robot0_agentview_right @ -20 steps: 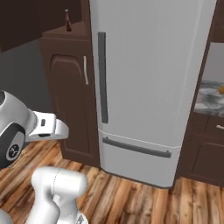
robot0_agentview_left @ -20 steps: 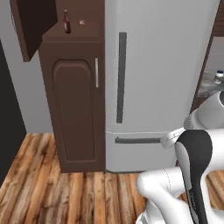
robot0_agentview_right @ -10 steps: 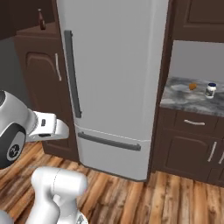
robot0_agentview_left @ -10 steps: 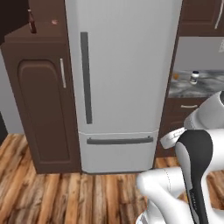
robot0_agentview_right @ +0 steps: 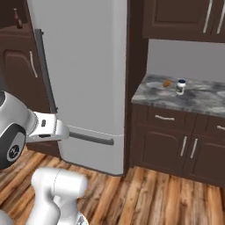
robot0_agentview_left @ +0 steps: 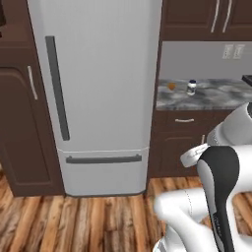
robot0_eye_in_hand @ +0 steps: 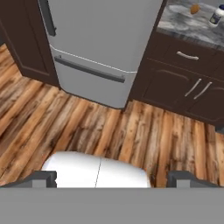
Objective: Pick the ketchup and mayonnaise from the counter and place them in the cabinet.
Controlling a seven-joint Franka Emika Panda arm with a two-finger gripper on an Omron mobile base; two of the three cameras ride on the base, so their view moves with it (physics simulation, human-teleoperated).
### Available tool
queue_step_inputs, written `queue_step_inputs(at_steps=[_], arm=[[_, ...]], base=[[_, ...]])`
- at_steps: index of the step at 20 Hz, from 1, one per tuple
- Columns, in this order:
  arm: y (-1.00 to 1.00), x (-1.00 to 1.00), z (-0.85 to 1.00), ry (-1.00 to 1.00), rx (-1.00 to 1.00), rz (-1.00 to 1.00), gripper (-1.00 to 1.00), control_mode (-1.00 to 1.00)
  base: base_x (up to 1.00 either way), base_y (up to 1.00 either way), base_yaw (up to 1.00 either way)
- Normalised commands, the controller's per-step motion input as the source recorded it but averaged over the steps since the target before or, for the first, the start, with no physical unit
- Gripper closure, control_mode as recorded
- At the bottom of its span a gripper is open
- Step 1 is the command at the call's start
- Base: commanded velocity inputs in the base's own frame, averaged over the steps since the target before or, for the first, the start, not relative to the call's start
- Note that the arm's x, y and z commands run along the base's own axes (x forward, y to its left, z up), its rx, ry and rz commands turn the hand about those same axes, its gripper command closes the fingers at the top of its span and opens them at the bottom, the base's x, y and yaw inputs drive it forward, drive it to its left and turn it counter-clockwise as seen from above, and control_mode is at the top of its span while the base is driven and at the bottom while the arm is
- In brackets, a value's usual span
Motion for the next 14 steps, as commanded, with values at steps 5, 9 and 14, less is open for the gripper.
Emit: queue_step_inputs(at_steps=[5, 9, 14], arm=[[0.0, 0.0, 0.0, 0.0, 0.0, 0.0, -1.0, 1.0], [0.0, 0.0, 0.0, 0.0, 0.0, 0.0, -1.0, 1.0], [0.0, 0.0, 0.0, 0.0, 0.0, 0.0, -1.0, 1.0]], base=[[0.0, -0.75, 0.0], [0.02, -0.76, 0.0], [0.11, -0.66, 0.0]])
